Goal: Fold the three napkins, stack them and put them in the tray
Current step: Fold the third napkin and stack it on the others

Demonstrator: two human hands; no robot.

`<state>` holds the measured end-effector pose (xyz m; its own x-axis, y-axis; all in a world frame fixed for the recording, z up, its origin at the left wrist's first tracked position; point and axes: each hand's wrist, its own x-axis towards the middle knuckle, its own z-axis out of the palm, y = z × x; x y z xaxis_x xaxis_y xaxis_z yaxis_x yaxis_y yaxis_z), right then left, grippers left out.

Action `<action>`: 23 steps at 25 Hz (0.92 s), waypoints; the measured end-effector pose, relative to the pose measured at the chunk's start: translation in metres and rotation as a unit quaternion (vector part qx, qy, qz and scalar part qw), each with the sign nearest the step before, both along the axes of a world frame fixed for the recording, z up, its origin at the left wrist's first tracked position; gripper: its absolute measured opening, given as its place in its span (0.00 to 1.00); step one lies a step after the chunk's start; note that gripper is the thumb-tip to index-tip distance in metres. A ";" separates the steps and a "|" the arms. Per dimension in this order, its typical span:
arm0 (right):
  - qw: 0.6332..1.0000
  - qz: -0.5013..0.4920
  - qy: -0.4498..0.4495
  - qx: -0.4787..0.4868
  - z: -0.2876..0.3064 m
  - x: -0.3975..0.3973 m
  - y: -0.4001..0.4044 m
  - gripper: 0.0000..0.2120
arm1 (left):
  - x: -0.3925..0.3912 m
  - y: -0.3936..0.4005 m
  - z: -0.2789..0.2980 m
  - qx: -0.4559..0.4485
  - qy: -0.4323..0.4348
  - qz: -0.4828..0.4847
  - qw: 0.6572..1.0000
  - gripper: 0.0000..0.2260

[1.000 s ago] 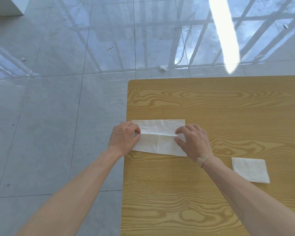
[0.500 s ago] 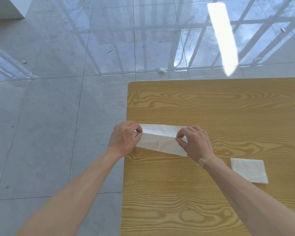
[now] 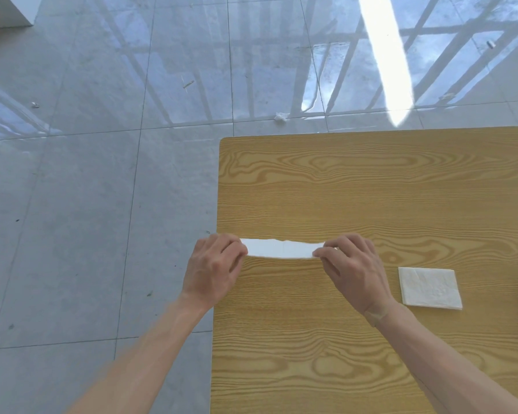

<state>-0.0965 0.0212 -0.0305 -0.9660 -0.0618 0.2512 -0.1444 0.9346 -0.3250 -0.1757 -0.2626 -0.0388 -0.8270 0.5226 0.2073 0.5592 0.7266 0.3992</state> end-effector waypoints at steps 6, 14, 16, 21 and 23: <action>0.999 -0.013 -0.041 -0.006 -0.024 0.032 -0.004 0.08 | 0.038 -0.008 -0.023 -0.012 -0.025 -0.009 1.000 0.08; 0.998 -0.032 -0.047 -0.012 -0.031 0.045 -0.026 0.13 | 0.052 -0.003 -0.024 -0.018 -0.011 -0.002 1.000 0.12; 0.997 -0.010 -0.071 0.004 -0.030 0.035 -0.043 0.18 | 0.056 0.019 -0.021 -0.026 -0.012 -0.017 0.999 0.13; 0.977 -0.010 -0.206 0.063 -0.040 0.016 -0.073 0.29 | 0.058 0.065 -0.023 -0.158 -0.118 -0.016 0.980 0.27; 0.970 -0.016 -0.229 0.086 -0.050 0.018 -0.066 0.31 | 0.059 0.068 -0.034 -0.197 -0.126 -0.024 0.972 0.29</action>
